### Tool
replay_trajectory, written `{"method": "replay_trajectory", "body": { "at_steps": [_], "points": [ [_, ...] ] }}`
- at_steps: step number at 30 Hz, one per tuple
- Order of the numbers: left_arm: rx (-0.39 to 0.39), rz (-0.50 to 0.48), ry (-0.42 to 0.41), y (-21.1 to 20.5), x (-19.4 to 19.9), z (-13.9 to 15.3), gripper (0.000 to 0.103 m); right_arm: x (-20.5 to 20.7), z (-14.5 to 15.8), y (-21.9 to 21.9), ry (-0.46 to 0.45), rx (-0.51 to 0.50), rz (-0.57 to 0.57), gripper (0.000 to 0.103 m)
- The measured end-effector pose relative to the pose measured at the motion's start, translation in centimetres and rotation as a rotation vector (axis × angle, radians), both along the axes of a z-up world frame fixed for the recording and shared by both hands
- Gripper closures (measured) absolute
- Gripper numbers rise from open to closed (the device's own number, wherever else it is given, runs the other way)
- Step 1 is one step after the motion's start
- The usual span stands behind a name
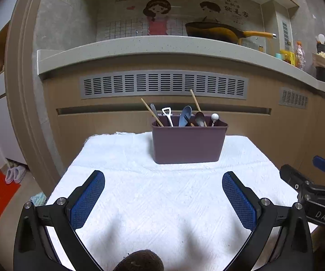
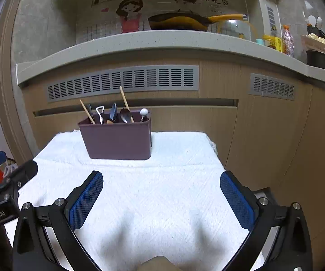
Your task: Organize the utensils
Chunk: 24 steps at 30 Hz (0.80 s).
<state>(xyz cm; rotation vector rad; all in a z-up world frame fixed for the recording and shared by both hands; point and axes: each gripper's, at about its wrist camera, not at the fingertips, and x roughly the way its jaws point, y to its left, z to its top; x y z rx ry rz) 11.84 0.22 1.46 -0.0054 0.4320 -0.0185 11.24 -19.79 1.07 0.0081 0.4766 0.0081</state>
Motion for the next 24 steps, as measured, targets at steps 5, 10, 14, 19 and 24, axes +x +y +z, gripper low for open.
{"method": "replay_trajectory", "body": {
  "at_steps": [5,10,14,19,24],
  "points": [
    [0.003,-0.006,0.013,-0.07,0.21,-0.23,0.000,0.10,-0.24,0.32,0.009,-0.010,0.007,0.001],
    [0.002,-0.009,0.018,-0.10,0.33,-0.27,0.000,0.11,-0.28,0.39,0.010,-0.014,0.008,0.001],
    [0.005,-0.012,0.022,-0.13,0.41,-0.29,0.000,0.11,-0.27,0.46,0.009,-0.017,0.007,0.001],
    [0.004,-0.013,0.023,-0.15,0.42,-0.30,0.000,0.03,-0.14,0.32,0.005,-0.018,0.006,0.001],
    [0.006,-0.019,0.019,-0.26,0.35,-0.23,0.000,-0.16,0.03,0.35,-0.001,-0.020,0.005,0.001]
  ]
}}
